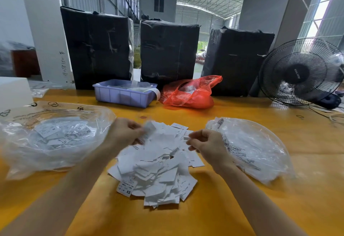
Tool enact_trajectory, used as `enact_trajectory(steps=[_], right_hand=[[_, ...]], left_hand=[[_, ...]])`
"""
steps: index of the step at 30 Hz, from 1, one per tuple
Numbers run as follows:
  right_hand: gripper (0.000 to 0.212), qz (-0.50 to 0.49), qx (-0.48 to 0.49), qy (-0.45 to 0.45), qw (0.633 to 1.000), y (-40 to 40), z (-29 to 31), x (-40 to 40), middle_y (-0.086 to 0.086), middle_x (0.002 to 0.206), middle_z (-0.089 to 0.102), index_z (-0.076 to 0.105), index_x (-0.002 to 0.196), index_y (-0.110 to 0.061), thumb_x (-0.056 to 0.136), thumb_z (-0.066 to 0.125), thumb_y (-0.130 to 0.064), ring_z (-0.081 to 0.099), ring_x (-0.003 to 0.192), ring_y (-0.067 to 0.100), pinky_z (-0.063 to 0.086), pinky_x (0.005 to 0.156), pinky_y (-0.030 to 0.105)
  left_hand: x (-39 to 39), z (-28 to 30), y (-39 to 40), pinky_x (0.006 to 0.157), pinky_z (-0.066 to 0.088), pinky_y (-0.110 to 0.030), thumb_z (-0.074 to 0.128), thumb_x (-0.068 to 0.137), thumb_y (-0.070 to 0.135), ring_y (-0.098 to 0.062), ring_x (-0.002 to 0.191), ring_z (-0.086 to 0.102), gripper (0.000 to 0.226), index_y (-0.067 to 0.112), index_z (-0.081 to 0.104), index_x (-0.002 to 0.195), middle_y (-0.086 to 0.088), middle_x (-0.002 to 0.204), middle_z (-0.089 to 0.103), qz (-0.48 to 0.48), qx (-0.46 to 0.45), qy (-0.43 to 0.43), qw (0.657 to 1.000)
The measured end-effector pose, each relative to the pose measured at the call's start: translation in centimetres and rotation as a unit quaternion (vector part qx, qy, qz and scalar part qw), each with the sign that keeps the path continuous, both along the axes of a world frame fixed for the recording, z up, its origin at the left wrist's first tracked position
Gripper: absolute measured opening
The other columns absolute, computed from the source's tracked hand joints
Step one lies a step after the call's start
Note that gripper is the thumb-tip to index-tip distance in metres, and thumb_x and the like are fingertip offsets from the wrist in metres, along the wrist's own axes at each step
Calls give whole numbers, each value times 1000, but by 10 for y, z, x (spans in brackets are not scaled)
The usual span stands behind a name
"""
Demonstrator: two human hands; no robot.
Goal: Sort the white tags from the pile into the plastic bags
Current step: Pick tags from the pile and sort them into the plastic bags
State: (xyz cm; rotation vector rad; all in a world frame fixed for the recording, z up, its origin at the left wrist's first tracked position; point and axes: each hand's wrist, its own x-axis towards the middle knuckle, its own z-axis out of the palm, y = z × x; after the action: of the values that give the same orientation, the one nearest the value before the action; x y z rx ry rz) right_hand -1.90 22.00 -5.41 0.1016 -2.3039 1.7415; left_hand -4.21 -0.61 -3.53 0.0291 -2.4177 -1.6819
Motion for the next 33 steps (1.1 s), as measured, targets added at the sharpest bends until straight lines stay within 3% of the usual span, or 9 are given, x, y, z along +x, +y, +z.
enact_trajectory(steps=[4,7,12,17,20,23,26,30,33], right_hand=[[55,59,267,-11,962,7,-2,2,-2,102,63,67,108,-22,78,44,18,60,88,13,51,67,17],[39,112,366,0,924,0,-7,1,-6,111,56,70,108,-25,82,66,4,51,96,7,42,76,17],[10,82,254,-14,964,1,-6,-3,6,88,66,71,92,-4,88,63,-9,55,76,15,44,65,26],[13,48,45,-102,993,11,0,-3,3,74,70,67,100,-2,91,59,-5,61,58,5,41,49,14],[10,63,-14,-121,991,10,1,-3,6,72,72,68,97,-2,89,61,-5,61,58,9,42,55,20],[4,95,-44,-125,987,5,5,0,5,68,72,68,87,-5,87,64,-5,60,57,11,45,61,24],[4,129,-51,-120,983,2,8,3,7,68,71,68,83,-3,85,66,-6,59,60,15,45,68,29],[8,147,-11,-90,985,-1,12,9,7,66,70,69,82,-4,86,66,-9,59,58,15,45,60,24],[16,-31,101,69,992,16,19,1,8,67,70,70,78,-5,90,62,-12,62,60,20,50,59,28]], left_hand=[[-15,12,-63,71,48,-39,63,91,20,-34,79,62,23,-1,70,96,-20,85,69,211,-164,119,956],[-20,12,-106,79,49,-46,56,88,0,-43,92,60,23,-8,65,108,-30,101,66,310,-227,99,918],[-17,-3,-121,68,44,-46,56,80,-13,-45,85,55,22,-18,56,101,-37,95,59,324,-324,-13,889],[-15,0,-90,86,41,-52,61,83,2,-47,108,41,35,-8,51,115,-30,120,45,351,-436,-25,828],[-11,7,-53,85,44,-45,61,90,13,-38,105,53,31,-3,59,117,-25,116,58,220,-331,135,908],[6,11,-3,77,49,-27,61,89,31,-20,93,62,38,3,63,115,-6,103,66,-15,-145,136,980],[20,1,37,68,52,-23,59,76,49,-16,85,65,46,12,66,103,-1,94,70,-154,-79,50,984],[18,-18,49,58,54,-25,71,83,16,-15,60,67,10,6,70,83,-11,74,71,-134,-22,19,991],[17,-24,44,48,49,-18,70,83,8,-10,49,64,9,5,69,75,-8,67,70,-109,32,-17,993]])
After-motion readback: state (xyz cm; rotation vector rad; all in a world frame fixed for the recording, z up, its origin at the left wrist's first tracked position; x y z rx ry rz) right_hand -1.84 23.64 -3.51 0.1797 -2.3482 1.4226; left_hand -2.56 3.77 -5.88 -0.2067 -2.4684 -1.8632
